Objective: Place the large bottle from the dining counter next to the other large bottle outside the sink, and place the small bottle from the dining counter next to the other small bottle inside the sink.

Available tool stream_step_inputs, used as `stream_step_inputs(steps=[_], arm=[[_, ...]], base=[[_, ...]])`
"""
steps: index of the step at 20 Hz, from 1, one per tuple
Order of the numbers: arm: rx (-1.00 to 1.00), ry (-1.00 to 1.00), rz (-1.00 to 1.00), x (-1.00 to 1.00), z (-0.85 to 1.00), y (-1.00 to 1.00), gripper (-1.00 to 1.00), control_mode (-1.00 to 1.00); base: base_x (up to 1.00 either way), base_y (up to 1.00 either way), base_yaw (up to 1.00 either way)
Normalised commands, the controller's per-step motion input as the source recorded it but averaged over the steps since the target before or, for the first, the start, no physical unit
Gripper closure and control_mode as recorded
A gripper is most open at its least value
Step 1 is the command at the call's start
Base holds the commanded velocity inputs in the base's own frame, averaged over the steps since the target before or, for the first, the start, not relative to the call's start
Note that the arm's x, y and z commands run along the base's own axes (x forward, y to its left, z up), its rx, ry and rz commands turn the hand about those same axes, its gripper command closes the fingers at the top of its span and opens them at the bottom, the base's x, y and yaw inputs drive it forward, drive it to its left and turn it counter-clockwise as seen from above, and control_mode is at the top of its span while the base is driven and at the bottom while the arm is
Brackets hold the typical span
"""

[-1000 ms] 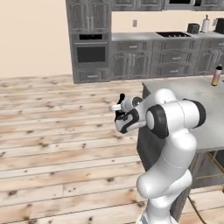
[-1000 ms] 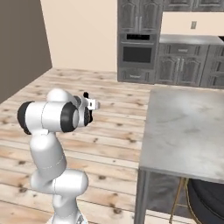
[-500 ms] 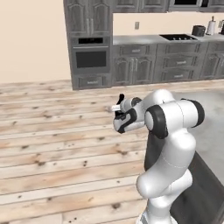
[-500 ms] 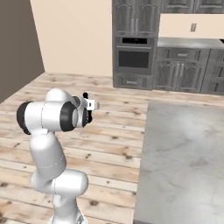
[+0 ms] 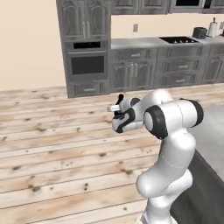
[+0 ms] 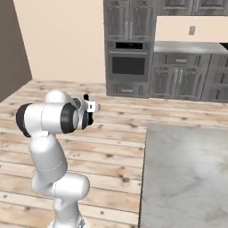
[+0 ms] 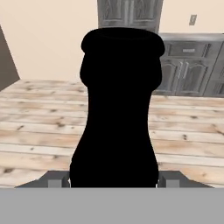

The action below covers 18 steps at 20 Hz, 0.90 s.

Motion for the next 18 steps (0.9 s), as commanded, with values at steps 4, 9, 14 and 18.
stream_step_inputs(steps=[4,9,14,18], arm=[[0.00,0.00,0.00,0.00,0.00,0.00,1.00,1.00],[0.00,0.00,0.00,0.00,0.00,0.00,1.00,1.00],[0.00,0.00,0.00,0.00,0.00,0.00,1.00,1.00],[0.00,0.00,0.00,0.00,0.00,0.00,1.00,1.00]], base=[[0.75,0.38,-0.19],[0.65,0.39,-0.24],[0.58,0.40,-0.28],[0.53,0.42,-0.30]])
